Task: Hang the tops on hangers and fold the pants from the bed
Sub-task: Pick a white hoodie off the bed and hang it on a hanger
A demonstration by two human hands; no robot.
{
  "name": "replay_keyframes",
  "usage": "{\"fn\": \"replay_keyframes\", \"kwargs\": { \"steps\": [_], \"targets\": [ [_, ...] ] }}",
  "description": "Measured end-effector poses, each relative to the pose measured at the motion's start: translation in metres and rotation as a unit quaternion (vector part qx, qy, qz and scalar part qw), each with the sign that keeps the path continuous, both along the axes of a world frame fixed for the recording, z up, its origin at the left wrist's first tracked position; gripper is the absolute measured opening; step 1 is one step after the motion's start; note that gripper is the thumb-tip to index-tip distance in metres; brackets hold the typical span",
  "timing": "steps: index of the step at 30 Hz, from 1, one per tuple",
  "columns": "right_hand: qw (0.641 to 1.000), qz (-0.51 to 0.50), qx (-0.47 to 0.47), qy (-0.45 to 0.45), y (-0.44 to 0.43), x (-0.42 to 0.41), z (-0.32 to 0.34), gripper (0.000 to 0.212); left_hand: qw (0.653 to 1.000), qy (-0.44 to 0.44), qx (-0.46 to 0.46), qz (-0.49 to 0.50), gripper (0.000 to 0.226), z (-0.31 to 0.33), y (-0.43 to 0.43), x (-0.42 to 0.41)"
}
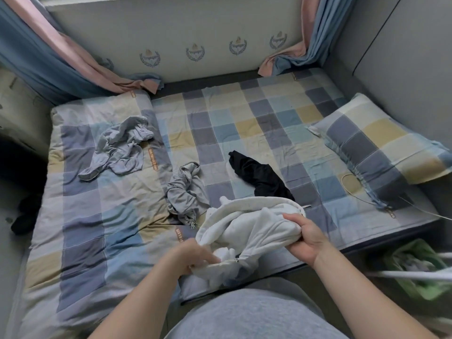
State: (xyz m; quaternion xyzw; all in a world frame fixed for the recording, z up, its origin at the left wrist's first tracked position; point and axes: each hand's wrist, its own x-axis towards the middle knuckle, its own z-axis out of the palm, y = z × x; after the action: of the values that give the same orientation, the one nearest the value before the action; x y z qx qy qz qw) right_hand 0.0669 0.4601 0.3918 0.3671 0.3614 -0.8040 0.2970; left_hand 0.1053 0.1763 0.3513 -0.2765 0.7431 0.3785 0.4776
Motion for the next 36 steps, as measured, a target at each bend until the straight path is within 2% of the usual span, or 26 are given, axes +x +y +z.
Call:
{"fn": "replay_keyframes", "kwargs": {
  "steps": [2,3,5,6,7,9,10,12,15,17,20,24,27,32,34,36],
  "targets": [
    [1.0,-0.025,-0.007,0.011,-0.002,0.01,0.0,0.037,0.973,0.003,-0.102,-0.207,0.044,-0.012,0.013,0.004],
    [0.999,-0.036,-0.003,0.015,-0.001,0.015,-0.001,0.037,0.959,0.017,-0.121,-0.254,0.045,-0.017,0.019,0.005],
    [0.999,-0.044,0.02,0.015,0.009,0.025,-0.002,0.041,0.948,0.063,-0.128,-0.283,0.04,-0.029,0.03,0.005],
    [0.999,-0.04,0.036,0.007,0.017,0.031,-0.003,0.043,0.952,0.082,-0.126,-0.265,0.036,-0.035,0.034,0.004],
    [0.998,-0.03,0.053,-0.005,0.025,0.038,-0.003,0.044,0.967,0.105,-0.113,-0.202,0.032,-0.04,0.038,0.002],
    [0.993,0.001,0.112,-0.029,0.042,0.053,-0.006,0.043,0.991,0.13,-0.035,0.015,0.027,-0.048,0.045,-0.002],
    [0.986,0.017,0.16,-0.038,0.05,0.061,-0.007,0.043,0.984,0.14,0.019,0.105,0.027,-0.049,0.048,-0.004],
    [0.958,0.052,0.275,-0.063,0.062,0.079,-0.011,0.041,0.96,0.127,0.134,0.212,0.03,-0.044,0.056,-0.01],
    [0.92,0.132,0.349,-0.121,0.077,0.106,-0.013,0.029,0.917,0.062,0.285,0.272,0.045,-0.028,0.075,-0.018],
    [0.919,0.139,0.338,-0.151,0.082,0.124,-0.012,0.029,0.916,0.05,0.316,0.242,0.048,-0.015,0.09,-0.021],
    [0.938,0.032,0.319,-0.133,0.084,0.147,-0.012,0.032,0.928,0.059,0.302,0.208,0.046,0.005,0.11,-0.021],
    [0.939,-0.092,0.313,-0.11,0.091,0.186,-0.011,0.039,0.964,0.105,0.22,0.105,0.035,0.027,0.14,-0.007],
    [0.937,-0.105,0.32,-0.094,0.094,0.215,-0.01,0.036,0.979,0.145,0.143,-0.008,0.038,0.037,0.154,0.013],
    [0.941,-0.133,0.303,-0.072,0.105,0.313,0.001,0.049,0.971,0.114,0.108,-0.182,0.056,0.057,0.18,0.093],
    [0.94,-0.153,0.302,-0.048,0.11,0.362,0.01,0.045,0.964,0.092,0.124,-0.218,0.067,0.066,0.193,0.132],
    [0.935,-0.19,0.301,-0.018,0.116,0.416,0.02,0.038,0.953,0.092,0.148,-0.249,0.064,0.076,0.21,0.173]
  ]
}}
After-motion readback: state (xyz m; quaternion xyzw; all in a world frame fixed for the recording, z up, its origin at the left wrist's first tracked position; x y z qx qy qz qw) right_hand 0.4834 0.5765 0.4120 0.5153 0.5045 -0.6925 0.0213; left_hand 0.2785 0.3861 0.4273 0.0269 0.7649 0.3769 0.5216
